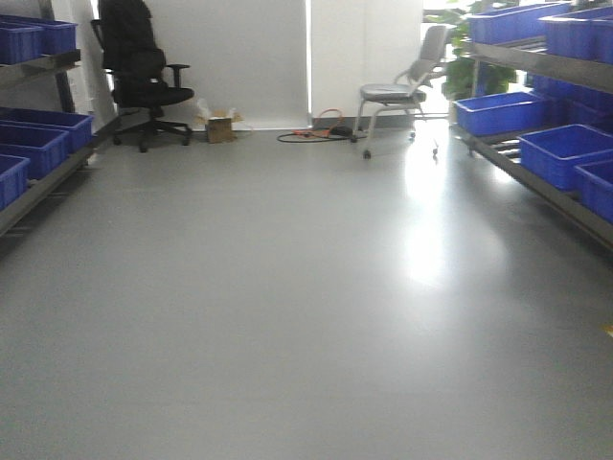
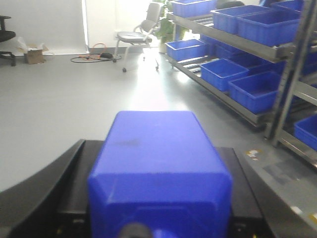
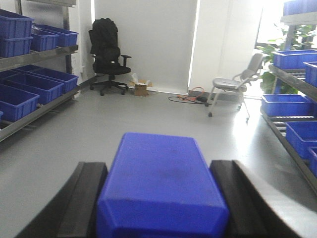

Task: Pick and sort blue part to right shelf
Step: 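Drive the base away from the table toward the shelves of blue bins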

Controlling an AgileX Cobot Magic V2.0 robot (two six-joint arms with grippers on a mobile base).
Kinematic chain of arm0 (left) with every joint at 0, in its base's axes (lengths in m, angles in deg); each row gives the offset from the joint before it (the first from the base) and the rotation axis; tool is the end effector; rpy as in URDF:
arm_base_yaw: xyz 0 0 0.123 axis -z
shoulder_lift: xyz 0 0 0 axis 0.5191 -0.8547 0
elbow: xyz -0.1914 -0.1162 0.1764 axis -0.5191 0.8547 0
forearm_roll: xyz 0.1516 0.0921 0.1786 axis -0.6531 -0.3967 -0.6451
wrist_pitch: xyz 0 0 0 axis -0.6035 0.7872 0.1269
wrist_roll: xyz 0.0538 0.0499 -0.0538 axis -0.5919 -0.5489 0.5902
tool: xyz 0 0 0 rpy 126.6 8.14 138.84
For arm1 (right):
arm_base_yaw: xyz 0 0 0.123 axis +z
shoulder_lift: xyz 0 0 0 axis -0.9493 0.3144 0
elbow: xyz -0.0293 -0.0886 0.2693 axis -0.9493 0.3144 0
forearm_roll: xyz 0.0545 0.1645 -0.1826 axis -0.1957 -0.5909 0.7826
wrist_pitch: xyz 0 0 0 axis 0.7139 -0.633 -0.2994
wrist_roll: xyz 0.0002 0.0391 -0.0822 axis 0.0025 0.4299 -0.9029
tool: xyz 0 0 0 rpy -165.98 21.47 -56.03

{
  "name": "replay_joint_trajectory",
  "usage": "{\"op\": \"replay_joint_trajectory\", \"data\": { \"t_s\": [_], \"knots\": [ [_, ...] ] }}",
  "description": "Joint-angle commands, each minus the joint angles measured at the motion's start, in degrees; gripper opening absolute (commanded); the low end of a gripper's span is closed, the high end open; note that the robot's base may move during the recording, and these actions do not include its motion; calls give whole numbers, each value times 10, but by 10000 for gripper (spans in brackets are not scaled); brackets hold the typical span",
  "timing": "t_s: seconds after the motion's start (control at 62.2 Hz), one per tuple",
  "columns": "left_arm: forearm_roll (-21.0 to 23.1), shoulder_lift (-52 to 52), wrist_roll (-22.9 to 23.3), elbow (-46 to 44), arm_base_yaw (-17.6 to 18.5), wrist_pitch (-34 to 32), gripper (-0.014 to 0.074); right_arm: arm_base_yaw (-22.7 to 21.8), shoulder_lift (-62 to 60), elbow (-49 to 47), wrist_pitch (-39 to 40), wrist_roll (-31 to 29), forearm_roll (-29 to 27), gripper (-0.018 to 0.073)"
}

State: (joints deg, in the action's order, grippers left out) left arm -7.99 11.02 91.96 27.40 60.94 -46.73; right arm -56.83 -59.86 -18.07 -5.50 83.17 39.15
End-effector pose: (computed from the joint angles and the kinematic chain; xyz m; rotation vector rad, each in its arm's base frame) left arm 0.0561 -0.0159 0.3661 0.2309 1.6589 -0.3418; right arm 0.0262 0.0006 0.3170 -0.1674 1.4716 0.1285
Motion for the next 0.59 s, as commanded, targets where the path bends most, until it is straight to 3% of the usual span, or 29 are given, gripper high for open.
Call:
{"op": "replay_joint_trajectory", "data": {
  "t_s": [0.0, 0.579],
  "knots": [
    [-7, -5, 2, -16, 4, -51, 240, -1, 7, -17, 55, -1, 9, 144],
    [-7, -5, 2, -16, 4, -51, 240, -1, 7, -17, 55, -1, 9, 144]
  ]
}}
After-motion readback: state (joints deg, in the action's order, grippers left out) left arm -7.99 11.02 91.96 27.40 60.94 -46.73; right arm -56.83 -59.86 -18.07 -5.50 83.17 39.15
